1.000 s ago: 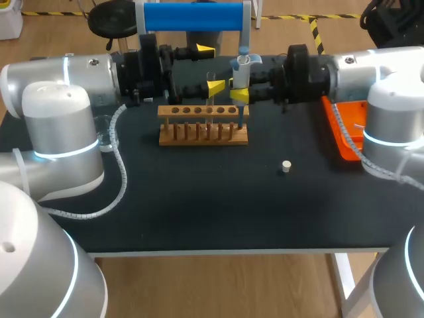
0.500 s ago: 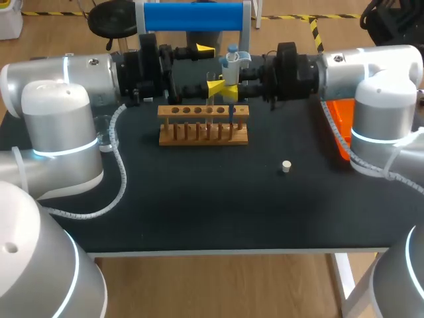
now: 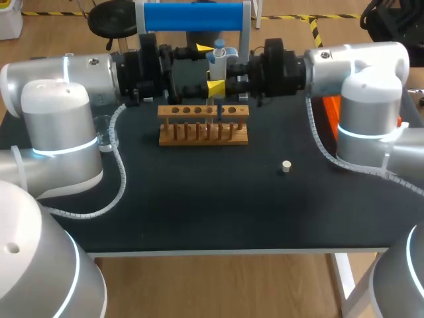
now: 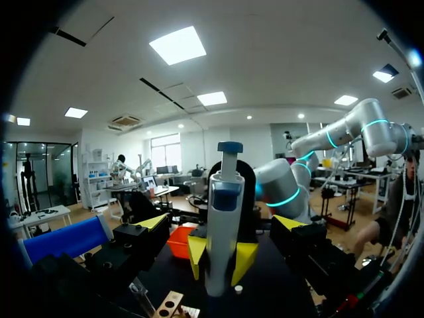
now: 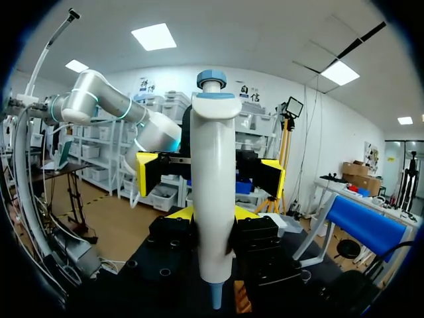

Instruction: Invert the test tube, pick up the pipette, mount the tip to pipette, aspirate from beaker and dispense into the tube, eject the tip, return the pipette, and cap with the stopper.

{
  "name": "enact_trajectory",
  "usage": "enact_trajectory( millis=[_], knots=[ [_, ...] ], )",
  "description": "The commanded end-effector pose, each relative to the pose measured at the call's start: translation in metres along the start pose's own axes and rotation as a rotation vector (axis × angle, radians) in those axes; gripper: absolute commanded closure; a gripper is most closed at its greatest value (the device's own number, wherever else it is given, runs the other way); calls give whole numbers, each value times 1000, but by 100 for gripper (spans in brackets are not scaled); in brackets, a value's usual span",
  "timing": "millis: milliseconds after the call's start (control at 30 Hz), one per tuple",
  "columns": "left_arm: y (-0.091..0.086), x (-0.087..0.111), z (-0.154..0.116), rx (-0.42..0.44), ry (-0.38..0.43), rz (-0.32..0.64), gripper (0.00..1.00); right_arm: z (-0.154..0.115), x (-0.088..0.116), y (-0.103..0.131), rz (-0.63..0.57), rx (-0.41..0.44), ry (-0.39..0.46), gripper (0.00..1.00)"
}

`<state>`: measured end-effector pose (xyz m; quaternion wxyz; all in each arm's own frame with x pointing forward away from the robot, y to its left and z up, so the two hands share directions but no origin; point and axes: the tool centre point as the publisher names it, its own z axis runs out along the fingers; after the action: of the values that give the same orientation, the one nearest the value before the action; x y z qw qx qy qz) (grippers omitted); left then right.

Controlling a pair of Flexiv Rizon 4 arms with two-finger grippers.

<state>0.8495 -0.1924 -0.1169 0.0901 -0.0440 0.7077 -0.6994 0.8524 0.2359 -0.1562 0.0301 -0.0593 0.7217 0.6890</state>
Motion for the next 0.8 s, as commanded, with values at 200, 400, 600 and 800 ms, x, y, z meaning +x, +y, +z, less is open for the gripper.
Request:
enact_trajectory(
  millis=[200, 400, 600, 800],
  knots=[
    [1, 0, 0, 3, -1, 1, 0, 6, -2, -4, 22, -9, -25, 100],
    [1, 0, 0, 3, -1, 1, 1, 6, -5, -4, 30, -22, -44, 100],
    [1, 0, 0, 3, -1, 1, 27, 7, -5, -3, 37, -28, -50, 100],
    [1, 0, 0, 3, -1, 1, 63, 7, -5, -3, 40, -27, -50, 100]
  ],
)
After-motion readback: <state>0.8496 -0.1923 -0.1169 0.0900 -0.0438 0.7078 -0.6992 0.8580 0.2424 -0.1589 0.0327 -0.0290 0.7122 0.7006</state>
